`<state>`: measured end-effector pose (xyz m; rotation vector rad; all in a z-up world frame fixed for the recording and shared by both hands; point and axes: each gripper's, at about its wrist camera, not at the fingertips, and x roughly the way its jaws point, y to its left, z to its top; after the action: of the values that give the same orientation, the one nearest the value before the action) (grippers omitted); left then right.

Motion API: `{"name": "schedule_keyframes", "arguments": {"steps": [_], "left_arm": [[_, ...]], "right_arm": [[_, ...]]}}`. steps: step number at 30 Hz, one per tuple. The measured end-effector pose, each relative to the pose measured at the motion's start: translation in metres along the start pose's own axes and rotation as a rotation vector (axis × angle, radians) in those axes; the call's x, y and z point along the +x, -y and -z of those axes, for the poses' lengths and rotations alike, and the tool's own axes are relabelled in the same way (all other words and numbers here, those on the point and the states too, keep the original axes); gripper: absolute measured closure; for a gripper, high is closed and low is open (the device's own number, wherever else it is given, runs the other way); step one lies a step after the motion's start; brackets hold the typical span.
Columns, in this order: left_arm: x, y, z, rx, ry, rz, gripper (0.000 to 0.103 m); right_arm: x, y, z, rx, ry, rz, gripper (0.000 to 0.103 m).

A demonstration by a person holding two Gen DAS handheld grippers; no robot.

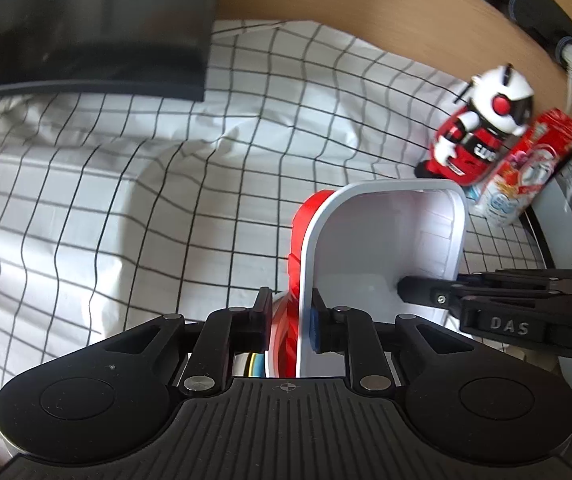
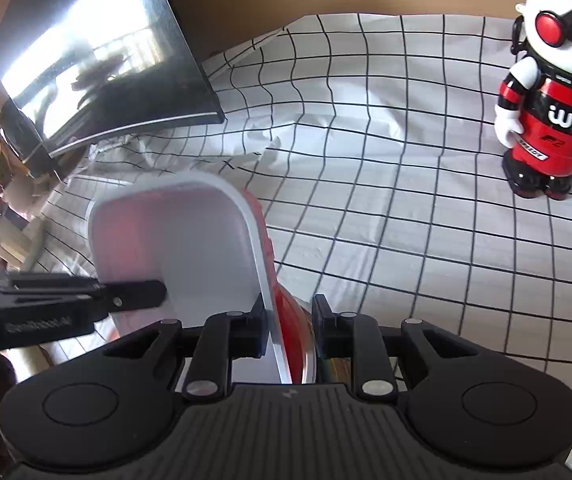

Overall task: Organize plates and bowls
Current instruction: 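Lower the tray into the top white bowl with both grippers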

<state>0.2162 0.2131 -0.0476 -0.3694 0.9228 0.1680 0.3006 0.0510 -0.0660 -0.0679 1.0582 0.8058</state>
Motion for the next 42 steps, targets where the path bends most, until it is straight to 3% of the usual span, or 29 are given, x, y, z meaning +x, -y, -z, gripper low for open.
{"name": "schedule_keyframes", "arguments": {"steps": [11, 19, 25, 30, 34, 40, 42], "left_arm": [[-0.015, -0.006, 0.011, 0.057, 0.008, 0.075, 0.079], [-0.006, -0.011, 0.019, 0.17, 0.028, 0.118, 0.079], [-0.001, -0.014, 0.021, 0.175, 0.019, 0.139, 0.077], [-0.017, -0.016, 0.029, 0.14, 0.034, 0.185, 0.074], [-0.027, -0.018, 0.036, 0.107, 0.044, 0.15, 0.077], [-0.042, -0.02, 0.041, 0.044, 0.033, 0.107, 0.077], [-0.04, -0.019, 0.042, 0.05, 0.026, 0.103, 0.077]], "right_arm": [[-0.013, -0.003, 0.026, 0.062, 0.003, 0.038, 0.076], [-0.017, -0.023, 0.049, 0.108, 0.109, 0.156, 0.072], [-0.02, -0.027, 0.061, 0.138, 0.077, 0.198, 0.072], [-0.031, -0.03, 0.07, 0.15, 0.086, 0.17, 0.064], [-0.038, -0.027, 0.082, 0.198, 0.097, 0.125, 0.062], [-0.042, -0.02, 0.097, 0.271, 0.098, 0.048, 0.062], [-0.039, -0.02, 0.097, 0.279, 0.088, 0.019, 0.068]]}}
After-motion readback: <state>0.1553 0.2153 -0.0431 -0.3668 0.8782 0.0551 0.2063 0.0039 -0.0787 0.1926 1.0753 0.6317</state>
